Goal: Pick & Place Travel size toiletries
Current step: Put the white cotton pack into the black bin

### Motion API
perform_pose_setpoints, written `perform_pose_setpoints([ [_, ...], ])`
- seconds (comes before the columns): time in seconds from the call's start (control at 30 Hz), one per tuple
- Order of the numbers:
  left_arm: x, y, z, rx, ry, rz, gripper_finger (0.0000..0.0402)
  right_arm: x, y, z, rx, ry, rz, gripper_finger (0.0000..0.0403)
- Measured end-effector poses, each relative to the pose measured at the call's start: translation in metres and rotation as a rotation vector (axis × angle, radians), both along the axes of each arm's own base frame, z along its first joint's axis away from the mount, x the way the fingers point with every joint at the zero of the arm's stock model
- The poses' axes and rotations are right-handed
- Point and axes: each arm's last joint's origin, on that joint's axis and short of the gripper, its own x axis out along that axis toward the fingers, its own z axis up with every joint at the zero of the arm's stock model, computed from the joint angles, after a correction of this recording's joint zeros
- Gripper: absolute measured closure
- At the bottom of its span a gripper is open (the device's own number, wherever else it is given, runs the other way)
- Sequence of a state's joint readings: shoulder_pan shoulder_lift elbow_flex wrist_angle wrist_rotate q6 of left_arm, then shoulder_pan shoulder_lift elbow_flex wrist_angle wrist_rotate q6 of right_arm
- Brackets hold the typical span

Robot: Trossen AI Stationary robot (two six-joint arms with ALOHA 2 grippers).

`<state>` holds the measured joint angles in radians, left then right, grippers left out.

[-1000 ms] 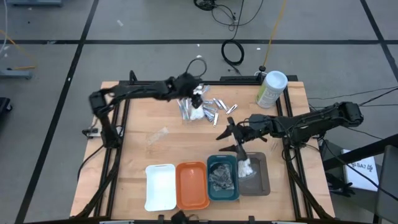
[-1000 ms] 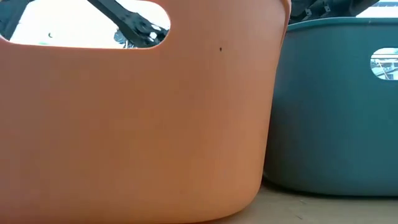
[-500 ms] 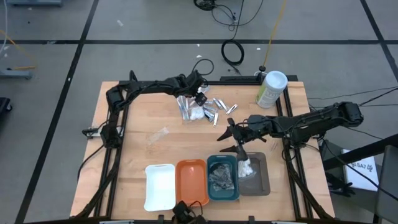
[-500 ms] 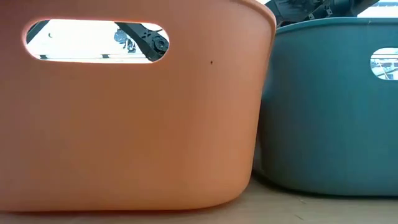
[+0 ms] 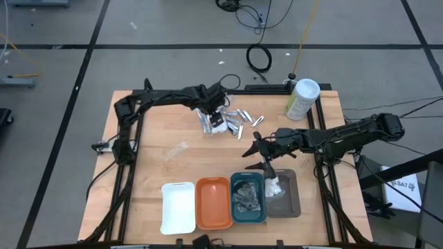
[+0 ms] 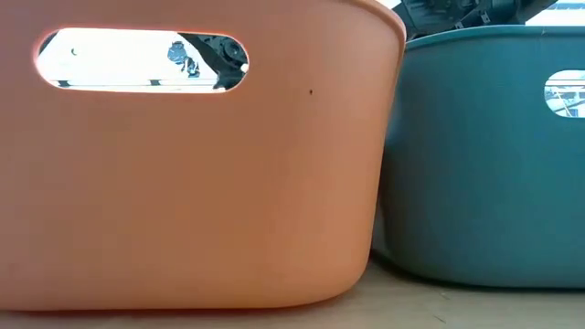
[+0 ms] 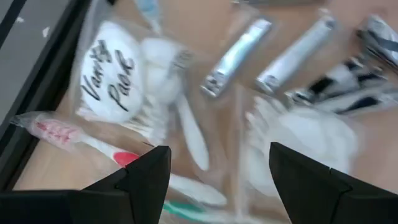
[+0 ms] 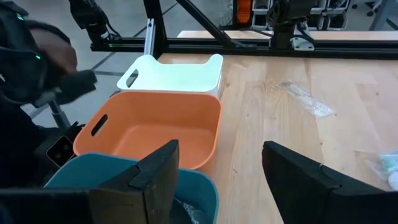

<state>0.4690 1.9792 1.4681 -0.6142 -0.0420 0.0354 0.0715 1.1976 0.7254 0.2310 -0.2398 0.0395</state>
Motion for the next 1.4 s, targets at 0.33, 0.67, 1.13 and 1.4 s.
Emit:
perform_pose_setpoints([
  [0.33,0.013,-0.033,-0.014,-0.058,0.068,-0.135,0.0133,0.0,0.0,-0.001,0.0,0.006,0.0,0.0187],
  [0.67,0.018,-0.033,-0.038,-0.065,0.112,-0.1,0.0133,0.0,0.0,0.0,0.001,0.005,0.0,0.019],
  [1.13,0.02,-0.047,-0.027,-0.057,0.11,-0.148,0.0328,0.0,0.0,0.0,0.0,0.005,-0.001,0.0193],
  [1.4,0.018,-0.051,-0.019,-0.008,0.126,-0.138,0.0399,0.0,0.0,0.0,0.0,0.005,-0.003,0.0195],
])
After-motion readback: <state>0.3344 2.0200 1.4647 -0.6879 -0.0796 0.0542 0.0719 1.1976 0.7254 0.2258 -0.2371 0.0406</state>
